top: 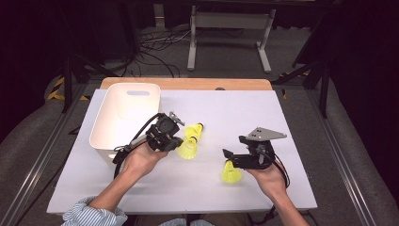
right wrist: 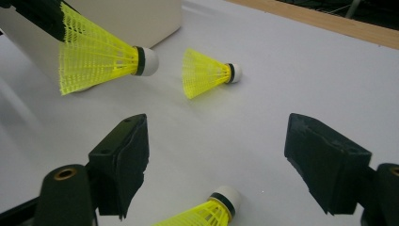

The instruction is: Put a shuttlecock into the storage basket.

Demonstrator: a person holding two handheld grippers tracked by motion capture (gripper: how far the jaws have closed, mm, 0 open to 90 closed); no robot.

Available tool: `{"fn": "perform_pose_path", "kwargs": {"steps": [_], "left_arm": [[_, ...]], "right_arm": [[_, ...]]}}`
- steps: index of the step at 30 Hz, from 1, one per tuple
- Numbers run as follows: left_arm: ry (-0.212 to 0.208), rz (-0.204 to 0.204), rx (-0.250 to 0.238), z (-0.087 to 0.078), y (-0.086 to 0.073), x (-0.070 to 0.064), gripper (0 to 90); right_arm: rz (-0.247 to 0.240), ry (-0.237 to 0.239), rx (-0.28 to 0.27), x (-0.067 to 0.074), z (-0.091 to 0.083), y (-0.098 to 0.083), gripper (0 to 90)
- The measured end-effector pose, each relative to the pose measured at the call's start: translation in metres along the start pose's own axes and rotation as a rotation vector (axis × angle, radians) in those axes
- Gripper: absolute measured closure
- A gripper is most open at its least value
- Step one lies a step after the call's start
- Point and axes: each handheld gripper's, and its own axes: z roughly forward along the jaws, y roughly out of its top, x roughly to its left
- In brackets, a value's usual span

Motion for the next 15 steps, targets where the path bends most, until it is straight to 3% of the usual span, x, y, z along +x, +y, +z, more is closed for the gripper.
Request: {"fn": "perform_pose_path", "kwargs": {"steps": [15], "left_arm": [[-0.002,-0.005,-0.014,-0.009,0.003,0.003,89.7]], "right_arm": [[0.024,-0.069,-0.030,-0.017,-0.016,-0.025,20.1]]}}
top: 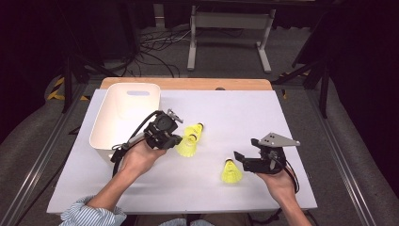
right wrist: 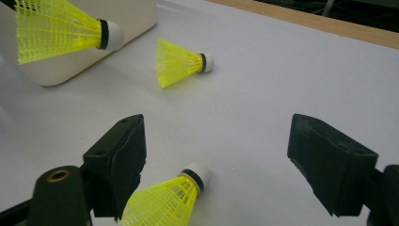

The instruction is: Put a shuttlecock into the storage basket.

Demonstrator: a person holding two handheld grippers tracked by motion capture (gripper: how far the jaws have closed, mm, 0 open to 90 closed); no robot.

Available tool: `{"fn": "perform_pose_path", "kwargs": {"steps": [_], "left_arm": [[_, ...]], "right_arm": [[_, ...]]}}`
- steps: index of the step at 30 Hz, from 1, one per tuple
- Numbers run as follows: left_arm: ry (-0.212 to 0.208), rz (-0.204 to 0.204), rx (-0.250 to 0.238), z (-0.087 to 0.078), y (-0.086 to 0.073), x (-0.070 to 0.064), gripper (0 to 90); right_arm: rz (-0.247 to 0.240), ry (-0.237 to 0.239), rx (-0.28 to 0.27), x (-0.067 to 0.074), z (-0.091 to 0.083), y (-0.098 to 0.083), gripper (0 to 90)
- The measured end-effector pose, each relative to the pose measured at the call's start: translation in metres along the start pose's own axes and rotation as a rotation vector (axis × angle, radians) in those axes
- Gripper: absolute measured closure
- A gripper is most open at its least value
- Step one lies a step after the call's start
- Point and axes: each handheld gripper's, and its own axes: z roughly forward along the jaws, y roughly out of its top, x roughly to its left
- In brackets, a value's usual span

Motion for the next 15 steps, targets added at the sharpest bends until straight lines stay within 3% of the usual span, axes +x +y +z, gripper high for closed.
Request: {"fn": "perform_pose_path", "kwargs": {"steps": [15], "left_arm": [[-0.004,-0.021,-0.023,-0.013,-0.003,0.009,89.7]], "right_arm": [[0.013,-0.044,-0.045,-0.009,-0.007,-0.027,17.4]]}}
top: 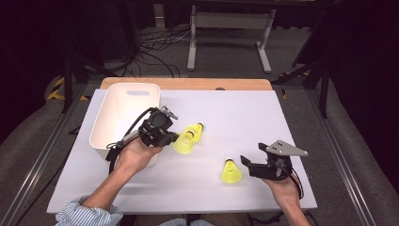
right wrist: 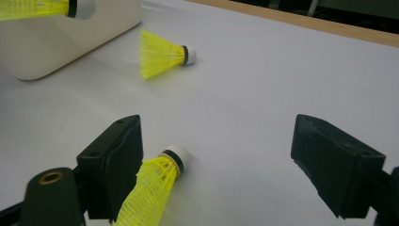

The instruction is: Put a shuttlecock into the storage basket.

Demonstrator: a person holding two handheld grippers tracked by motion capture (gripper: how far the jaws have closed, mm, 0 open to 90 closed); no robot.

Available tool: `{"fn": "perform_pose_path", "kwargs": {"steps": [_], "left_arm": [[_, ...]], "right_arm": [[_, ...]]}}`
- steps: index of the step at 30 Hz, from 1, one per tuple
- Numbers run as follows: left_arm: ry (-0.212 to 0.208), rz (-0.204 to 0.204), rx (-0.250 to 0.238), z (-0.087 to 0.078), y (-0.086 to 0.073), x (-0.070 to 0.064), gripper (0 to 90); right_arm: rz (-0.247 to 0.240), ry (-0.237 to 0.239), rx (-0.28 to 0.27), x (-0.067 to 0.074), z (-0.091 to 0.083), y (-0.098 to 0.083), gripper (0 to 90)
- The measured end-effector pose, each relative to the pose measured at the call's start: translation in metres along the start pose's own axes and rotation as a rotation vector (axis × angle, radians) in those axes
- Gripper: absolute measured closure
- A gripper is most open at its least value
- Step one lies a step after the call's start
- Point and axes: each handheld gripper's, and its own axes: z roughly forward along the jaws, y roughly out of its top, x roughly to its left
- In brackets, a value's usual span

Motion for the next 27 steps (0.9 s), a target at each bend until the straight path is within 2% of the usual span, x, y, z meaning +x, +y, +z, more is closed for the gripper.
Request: {"fn": "perform_pose_path", "kwargs": {"steps": [14,27], "left_arm": [[-0.019,-0.029,-0.028,-0.009,0.000,0.008,89.7],[-0.017,-0.042,-0.050,-0.016,0.002,0.012,89.7]], "right_arm": [[0.038,-0.056,-0.050,-0.009,-0.011,-0.029,15.2],[0.056,-0.073,-0.064,-0.014,-0.015,-0.046,14.0]]}}
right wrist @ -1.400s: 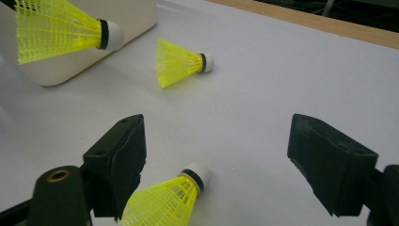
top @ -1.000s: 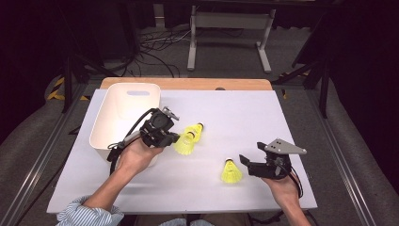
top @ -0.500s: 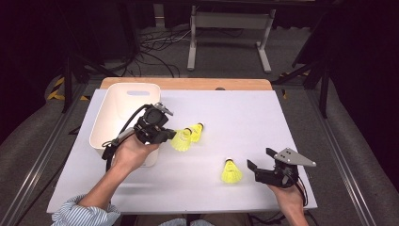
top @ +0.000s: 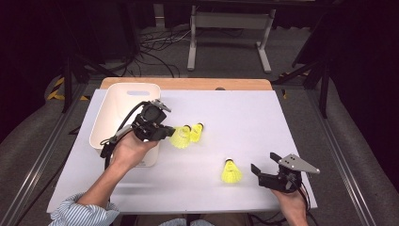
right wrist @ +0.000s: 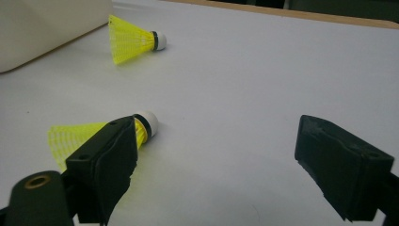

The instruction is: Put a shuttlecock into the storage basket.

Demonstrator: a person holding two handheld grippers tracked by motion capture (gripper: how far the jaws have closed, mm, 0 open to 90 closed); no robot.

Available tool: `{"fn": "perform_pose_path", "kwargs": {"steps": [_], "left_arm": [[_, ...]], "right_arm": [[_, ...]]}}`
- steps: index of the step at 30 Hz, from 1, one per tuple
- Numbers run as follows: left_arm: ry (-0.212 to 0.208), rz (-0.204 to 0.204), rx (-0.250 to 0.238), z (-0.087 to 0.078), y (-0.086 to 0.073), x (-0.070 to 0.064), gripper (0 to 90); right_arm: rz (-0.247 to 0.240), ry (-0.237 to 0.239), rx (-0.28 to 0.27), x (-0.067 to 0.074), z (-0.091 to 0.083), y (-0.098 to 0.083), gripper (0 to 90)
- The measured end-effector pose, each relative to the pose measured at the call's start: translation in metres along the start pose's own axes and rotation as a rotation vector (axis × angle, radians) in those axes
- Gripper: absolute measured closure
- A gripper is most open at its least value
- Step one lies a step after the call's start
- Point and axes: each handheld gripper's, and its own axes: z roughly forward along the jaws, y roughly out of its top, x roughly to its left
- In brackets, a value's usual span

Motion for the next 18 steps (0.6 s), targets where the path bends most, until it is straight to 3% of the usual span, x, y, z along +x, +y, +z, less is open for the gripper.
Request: {"fn": "perform_pose_path", "kwargs": {"steps": [18], "left_arm": [[0.012,-0.038,-0.043,-0.014,-0.002,0.011,89.7]], "right_arm": [[-0.007,-0.013,-0.021,-0.003,-0.003,-0.018,13.0]]}}
